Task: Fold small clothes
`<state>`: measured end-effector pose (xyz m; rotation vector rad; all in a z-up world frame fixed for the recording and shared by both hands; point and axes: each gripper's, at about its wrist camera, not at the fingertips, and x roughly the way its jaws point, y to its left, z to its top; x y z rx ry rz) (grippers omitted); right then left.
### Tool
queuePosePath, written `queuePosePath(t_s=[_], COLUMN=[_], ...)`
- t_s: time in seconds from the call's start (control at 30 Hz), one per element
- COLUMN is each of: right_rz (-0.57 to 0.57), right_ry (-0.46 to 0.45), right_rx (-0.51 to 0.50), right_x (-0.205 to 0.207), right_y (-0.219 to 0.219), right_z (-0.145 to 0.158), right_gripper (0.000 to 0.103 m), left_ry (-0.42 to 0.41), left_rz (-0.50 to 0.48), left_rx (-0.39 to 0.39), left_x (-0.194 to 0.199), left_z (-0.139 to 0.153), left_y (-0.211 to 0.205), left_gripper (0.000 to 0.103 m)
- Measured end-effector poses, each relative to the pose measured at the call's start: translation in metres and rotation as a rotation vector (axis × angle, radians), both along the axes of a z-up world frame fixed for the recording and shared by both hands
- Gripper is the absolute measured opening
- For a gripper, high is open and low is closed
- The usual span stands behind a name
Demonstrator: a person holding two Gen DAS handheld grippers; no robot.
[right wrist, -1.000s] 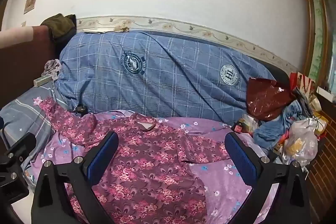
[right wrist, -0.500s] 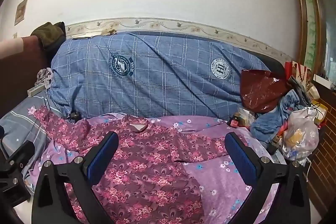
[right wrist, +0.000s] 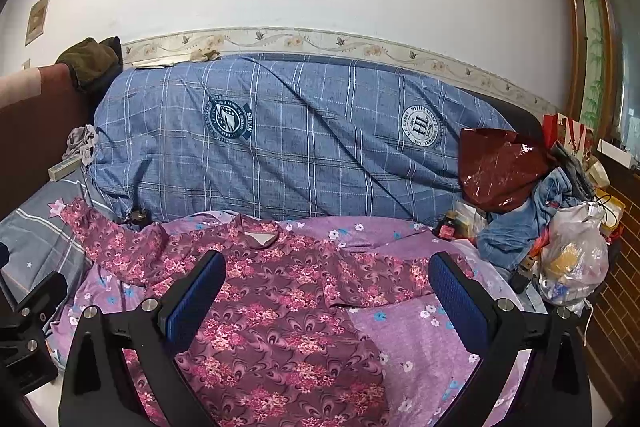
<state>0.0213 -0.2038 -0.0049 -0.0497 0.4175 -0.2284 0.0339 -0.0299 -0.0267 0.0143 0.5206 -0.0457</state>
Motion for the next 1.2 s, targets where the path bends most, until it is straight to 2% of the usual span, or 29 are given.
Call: queuePosePath(t_s=[0.17,0.23,0.3,0.33,0.37,0.43,0.47,0.5,0.57,0.83,0.97,1.07,1.2], right_rz=[0.002,0.013,0.015,0.001,0.001,-0.040,-0.085,-0.085,-0.154,-0.190,-0.217,-0.237,-0.296], right_ry=[0.031,0.056,0.083,0.115,0.115,0.138,0.154,0.154,0.188,0.236,0.222,0.202,0.212], right_rx=[0.026,0.078,0.150,0.240,0.240,0.342,0.449,0.449,0.572,0.737,0.863,0.974,0.982], right_x=[0.011,0.019,0.027,0.037,0.037,0.044,0.050,0.050,0.057,0.089,0.112,0.136,0.166], right_y=[-0.018,-0.037,-0.063,-0.097,-0.097,-0.138,-0.181,-0.181,-0.236,-0.318,-0.355,-0.383,-0.405], right_z=[-0.016,-0.027,-0.041,-0.059,-0.059,-0.078,-0.098,-0.098,-0.130,-0.179,-0.203,-0.221,-0.238], right_gripper=[0.102,0.102,0.101,0.100,0.100,0.100,0.100,0.100,0.100,0.099,0.090,0.082,0.069], left_ry=[0.087,0.116,0.140,0.152,0.158,0.169,0.175,0.182,0.189,0.227,0.165,0.160,0.154], left_rz=[-0.001,0.019,0.035,0.044,0.051,0.069,0.075,0.082,0.093,0.164,0.189,0.177,0.144], left_rx=[-0.005,-0.011,-0.020,-0.023,-0.024,-0.022,-0.023,-0.027,-0.053,-0.153,-0.133,-0.091,-0.029], left_x=[0.018,0.027,0.036,0.042,0.046,0.061,0.067,0.074,0.090,0.165,0.190,0.207,0.221], left_z=[-0.027,-0.039,-0.049,-0.054,-0.058,-0.068,-0.072,-0.077,-0.087,-0.131,-0.148,-0.163,-0.183], left_y=[0.003,0.008,0.012,0.013,0.014,0.014,0.013,0.013,0.011,-0.013,-0.029,-0.040,-0.048], left_gripper=[0.103,0.103,0.103,0.103,0.103,0.103,0.103,0.103,0.103,0.103,0.103,0.103,0.103])
